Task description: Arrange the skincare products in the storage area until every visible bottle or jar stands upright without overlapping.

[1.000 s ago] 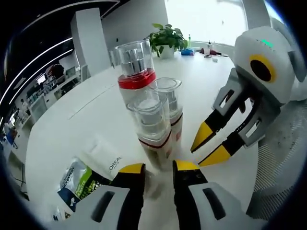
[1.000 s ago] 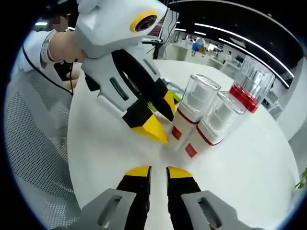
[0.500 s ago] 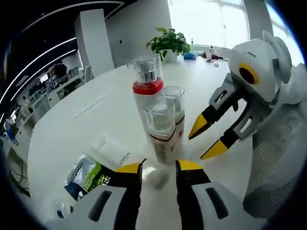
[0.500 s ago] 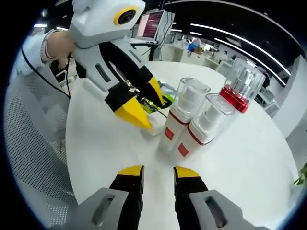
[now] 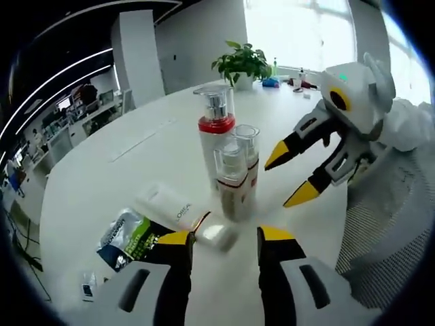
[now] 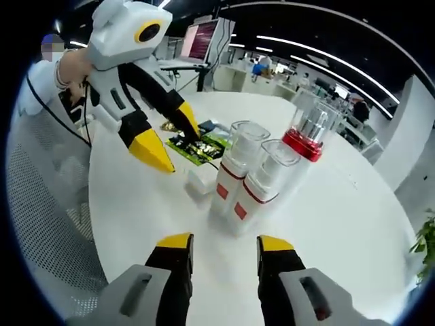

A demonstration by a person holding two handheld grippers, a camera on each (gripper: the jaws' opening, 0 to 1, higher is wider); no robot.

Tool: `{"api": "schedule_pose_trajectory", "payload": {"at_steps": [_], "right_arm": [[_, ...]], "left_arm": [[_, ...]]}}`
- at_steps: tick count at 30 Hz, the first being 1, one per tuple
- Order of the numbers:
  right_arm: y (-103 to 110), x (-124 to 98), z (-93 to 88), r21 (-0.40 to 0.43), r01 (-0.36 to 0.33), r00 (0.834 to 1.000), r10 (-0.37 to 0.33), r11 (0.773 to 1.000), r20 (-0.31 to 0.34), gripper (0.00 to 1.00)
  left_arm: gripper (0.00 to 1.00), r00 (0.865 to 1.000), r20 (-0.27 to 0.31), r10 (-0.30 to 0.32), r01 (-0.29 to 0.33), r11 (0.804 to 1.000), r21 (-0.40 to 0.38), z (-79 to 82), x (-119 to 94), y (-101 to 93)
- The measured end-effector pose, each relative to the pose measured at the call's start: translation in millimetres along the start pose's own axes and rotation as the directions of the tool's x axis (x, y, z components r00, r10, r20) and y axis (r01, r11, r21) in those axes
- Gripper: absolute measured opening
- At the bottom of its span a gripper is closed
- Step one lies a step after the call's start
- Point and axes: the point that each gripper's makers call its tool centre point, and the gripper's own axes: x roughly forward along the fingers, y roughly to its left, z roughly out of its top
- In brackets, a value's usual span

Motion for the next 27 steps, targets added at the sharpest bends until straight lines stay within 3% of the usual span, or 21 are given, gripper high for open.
{"api": "schedule_pose_trajectory", "payload": {"at_steps": [14, 19, 27], "right_arm": [[4.1, -27.3, 22.9, 0.037, 0.058, 0.995, -0.061, 0.998, 0.081, 0.52], [2.5, -35.2, 27.2, 0.056, 0.074, 0.992, -0.079, 0.996, 0.099, 0.58], [-2.3, -50.3, 37.8, 0.085, 0.11, 0.984, -0.121, 0.99, 0.13, 0.77]], "left_arm": [[0.53, 0.998, 0.026, 0.058, -0.057, 0.998, -0.037, -2.1, -45.5, 24.2], [0.58, 0.997, 0.026, 0.071, -0.069, 0.997, -0.046, -4.1, -57.4, 22.4], [0.68, 0.995, 0.057, 0.081, -0.078, 0.996, -0.051, -3.5, -79.8, 21.2]]}}
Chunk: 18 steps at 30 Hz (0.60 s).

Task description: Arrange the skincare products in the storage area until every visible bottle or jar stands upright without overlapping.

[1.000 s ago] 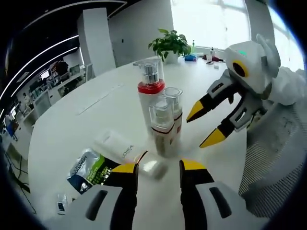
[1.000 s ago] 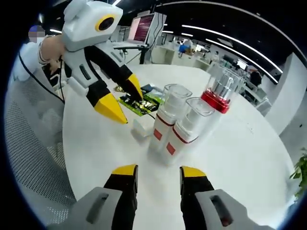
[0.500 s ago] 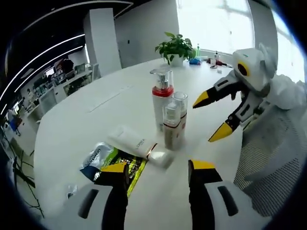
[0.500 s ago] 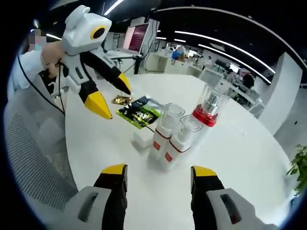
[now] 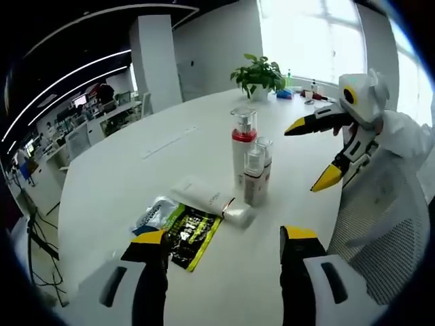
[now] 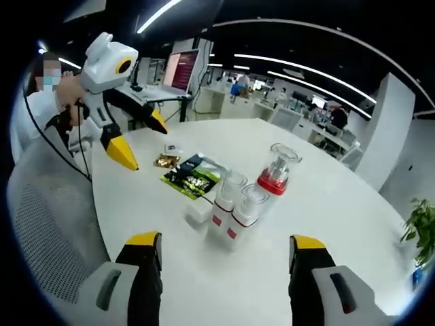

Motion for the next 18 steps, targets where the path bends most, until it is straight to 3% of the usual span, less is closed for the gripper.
{"api": "schedule_pose_trajectory", "payload": {"at_steps": [3, 18], "right_arm": [[-1.7, -2.5, 2.3, 0.012, 0.012, 1.0, -0.012, 1.0, 0.006, 0.84], [3.6, -13.5, 7.6, 0.03, 0.031, 0.999, -0.031, 0.999, 0.021, 0.99]], "left_arm": [[0.75, 1.0, 0.01, 0.014, -0.014, 1.0, -0.01, -2.8, -8.5, 5.2], [0.92, 0.998, 0.037, 0.047, -0.046, 0.998, -0.048, -18.7, -36.7, 11.0]]}}
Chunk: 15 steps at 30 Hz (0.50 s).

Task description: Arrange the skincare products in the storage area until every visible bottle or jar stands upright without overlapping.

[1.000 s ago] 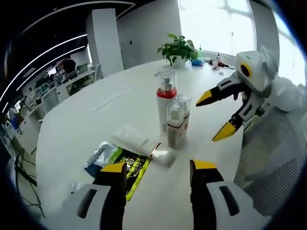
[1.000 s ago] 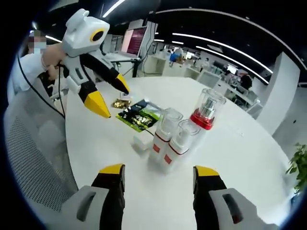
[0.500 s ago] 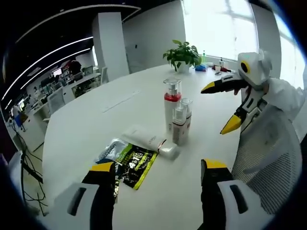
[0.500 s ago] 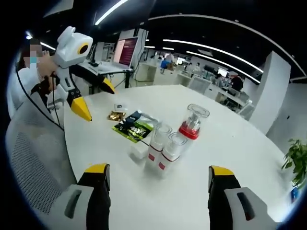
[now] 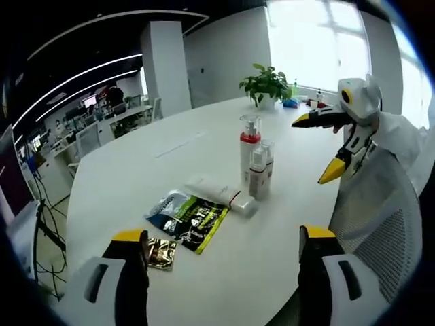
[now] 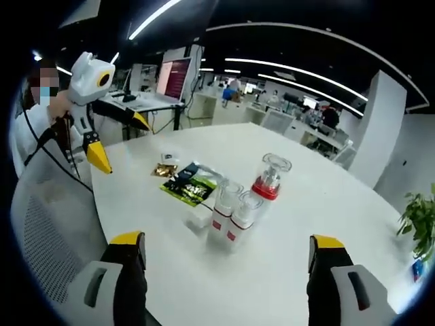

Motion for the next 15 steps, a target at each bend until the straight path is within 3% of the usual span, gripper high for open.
{"api": "schedule_pose_trajectory", "payload": {"at_steps": [6, 15], "right_arm": [[1.5, -3.7, 5.7, 0.006, 0.004, 1.0, -0.004, 1.0, 0.012, 0.99], [6.9, -2.9, 10.6, 0.006, 0.012, 1.0, -0.012, 1.0, 0.021, 0.99]], "left_arm": [[0.99, 1.0, 0.009, 0.012, -0.012, 1.0, -0.014, -2.5, -5.6, 4.0], [0.99, 1.0, 0.024, -0.015, 0.016, 0.999, -0.03, -6.5, -10.0, 0.1]]}}
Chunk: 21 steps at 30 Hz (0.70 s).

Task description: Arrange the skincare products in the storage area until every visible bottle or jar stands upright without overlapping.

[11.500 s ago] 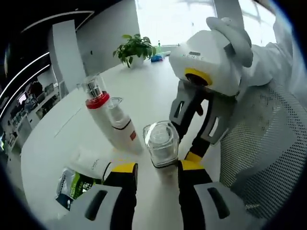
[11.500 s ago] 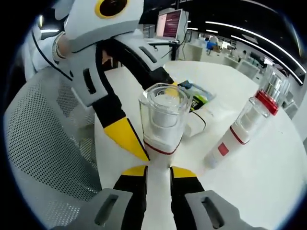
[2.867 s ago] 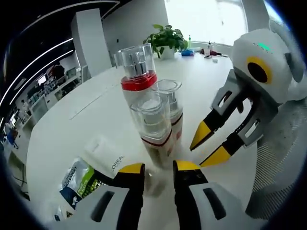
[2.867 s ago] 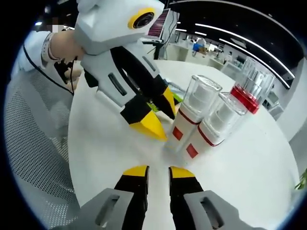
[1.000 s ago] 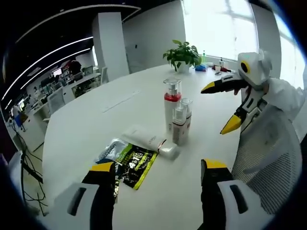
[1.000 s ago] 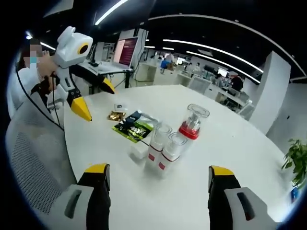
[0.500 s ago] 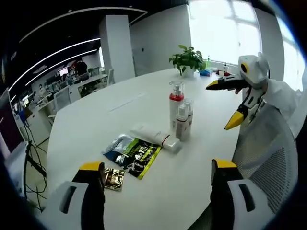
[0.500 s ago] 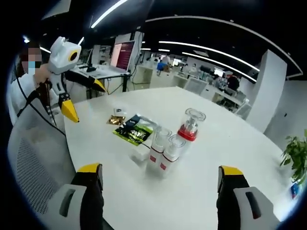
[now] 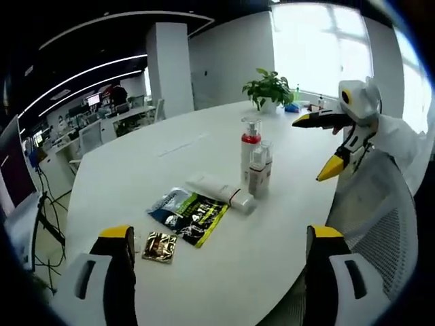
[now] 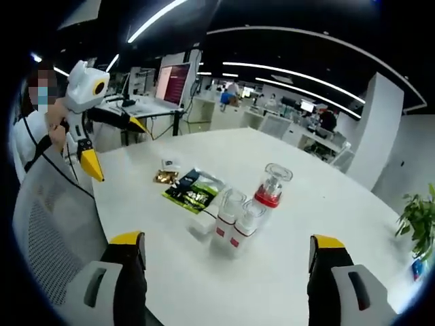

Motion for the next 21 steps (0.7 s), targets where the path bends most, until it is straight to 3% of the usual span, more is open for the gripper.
{"api": "schedule_pose_trajectory", "payload": {"at_steps": [5, 17, 21], "right_arm": [[3.3, 0.3, 2.3, -0.001, 0.008, 1.0, -0.008, 1.0, 0.001, 0.99], [23.3, -3.6, 33.4, -0.013, -0.008, 0.998, 0.009, 1.0, 0.058, 0.99], [42.9, -2.8, 47.9, -0.073, -0.051, 0.996, 0.056, 0.996, 0.065, 0.86]], "left_arm": [[0.99, 1.0, 0.006, -0.004, 0.004, 1.0, -0.011, -1.4, -0.3, 1.3], [0.99, 1.0, 0.008, -0.012, 0.012, 1.0, -0.021, -4.9, -1.7, 9.1], [0.99, 1.0, 0.013, -0.019, 0.019, 1.0, -0.02, -5.3, -4.8, 11.4]]}}
